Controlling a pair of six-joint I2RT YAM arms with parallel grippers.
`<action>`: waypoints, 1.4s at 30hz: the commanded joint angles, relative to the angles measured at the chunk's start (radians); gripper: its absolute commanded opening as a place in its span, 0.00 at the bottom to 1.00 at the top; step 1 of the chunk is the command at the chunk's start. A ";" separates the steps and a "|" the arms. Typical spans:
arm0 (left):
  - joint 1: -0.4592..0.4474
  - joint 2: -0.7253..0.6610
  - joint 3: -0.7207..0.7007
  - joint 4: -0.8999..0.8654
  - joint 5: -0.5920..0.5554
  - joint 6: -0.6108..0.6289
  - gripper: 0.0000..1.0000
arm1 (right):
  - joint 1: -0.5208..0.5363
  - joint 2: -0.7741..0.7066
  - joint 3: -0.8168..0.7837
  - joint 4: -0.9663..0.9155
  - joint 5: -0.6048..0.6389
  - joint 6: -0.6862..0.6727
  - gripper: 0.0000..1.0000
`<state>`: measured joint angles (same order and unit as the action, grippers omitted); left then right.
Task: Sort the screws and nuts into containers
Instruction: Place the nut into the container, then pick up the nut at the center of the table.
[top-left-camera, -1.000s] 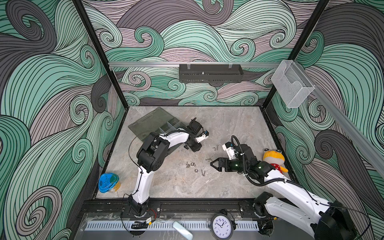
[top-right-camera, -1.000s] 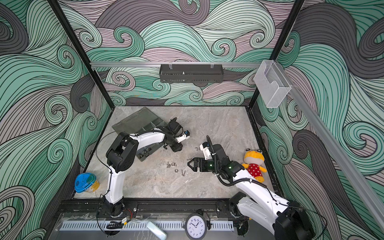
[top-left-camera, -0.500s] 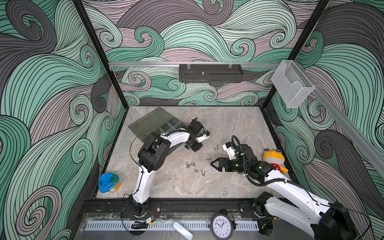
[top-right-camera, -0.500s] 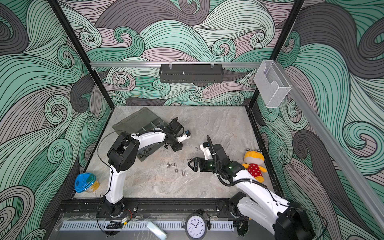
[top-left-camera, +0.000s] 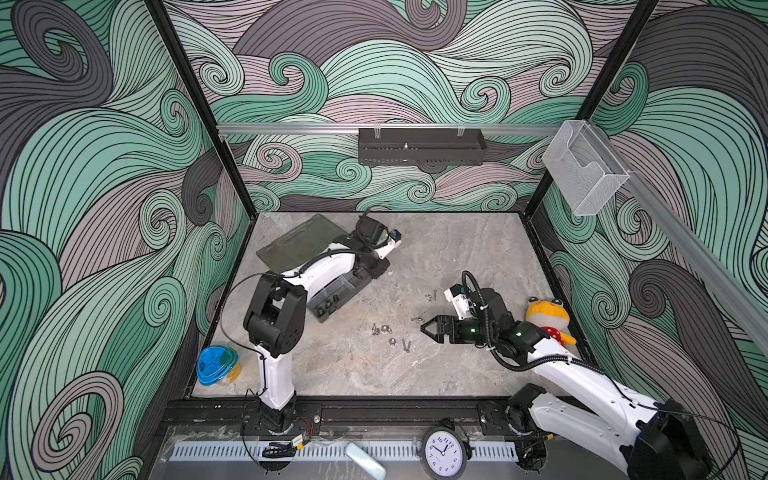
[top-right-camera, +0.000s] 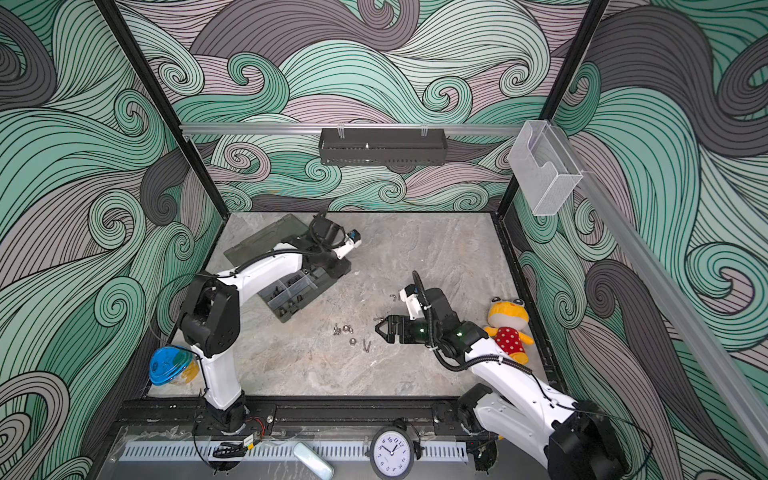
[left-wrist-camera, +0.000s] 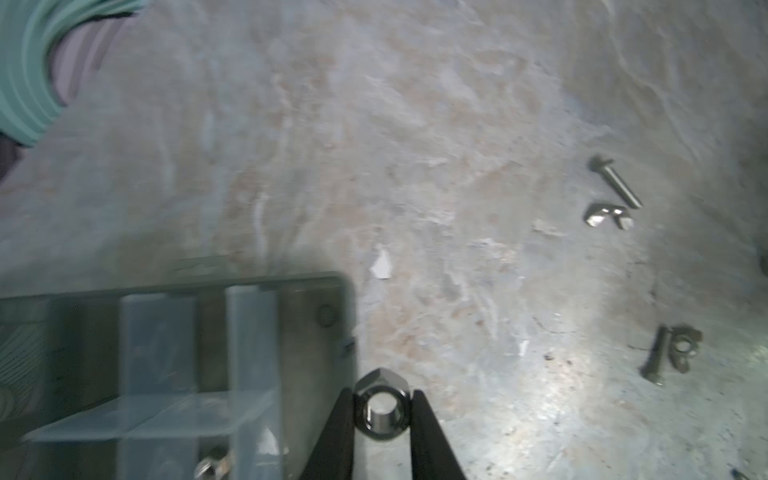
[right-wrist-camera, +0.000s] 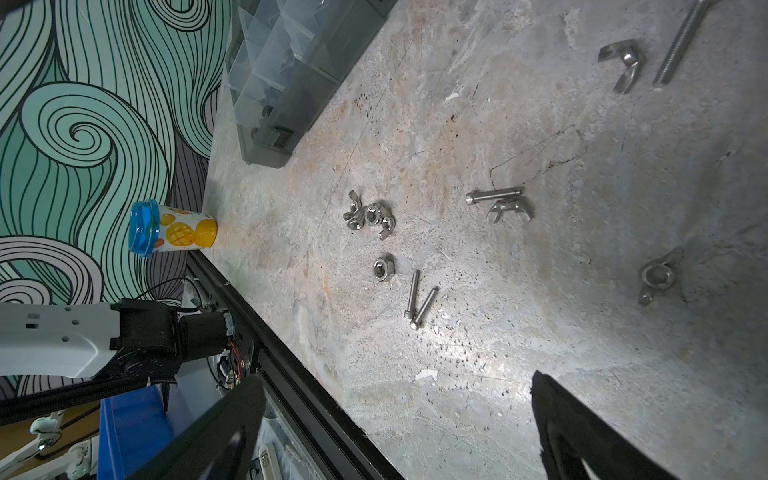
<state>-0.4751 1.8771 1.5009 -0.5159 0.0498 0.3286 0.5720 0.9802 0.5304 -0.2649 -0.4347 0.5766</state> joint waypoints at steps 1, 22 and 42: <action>0.087 -0.025 -0.049 -0.001 -0.085 -0.030 0.22 | -0.003 0.008 0.022 0.010 -0.020 -0.012 1.00; 0.193 -0.056 -0.122 0.023 -0.106 -0.051 0.33 | -0.004 -0.006 0.004 0.009 -0.009 0.004 1.00; -0.212 -0.289 -0.474 -0.102 0.226 0.284 0.40 | 0.004 -0.022 -0.015 -0.004 -0.016 -0.013 1.00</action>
<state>-0.6754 1.5841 1.0256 -0.5827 0.2234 0.5026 0.5739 0.9798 0.5297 -0.2657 -0.4458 0.5755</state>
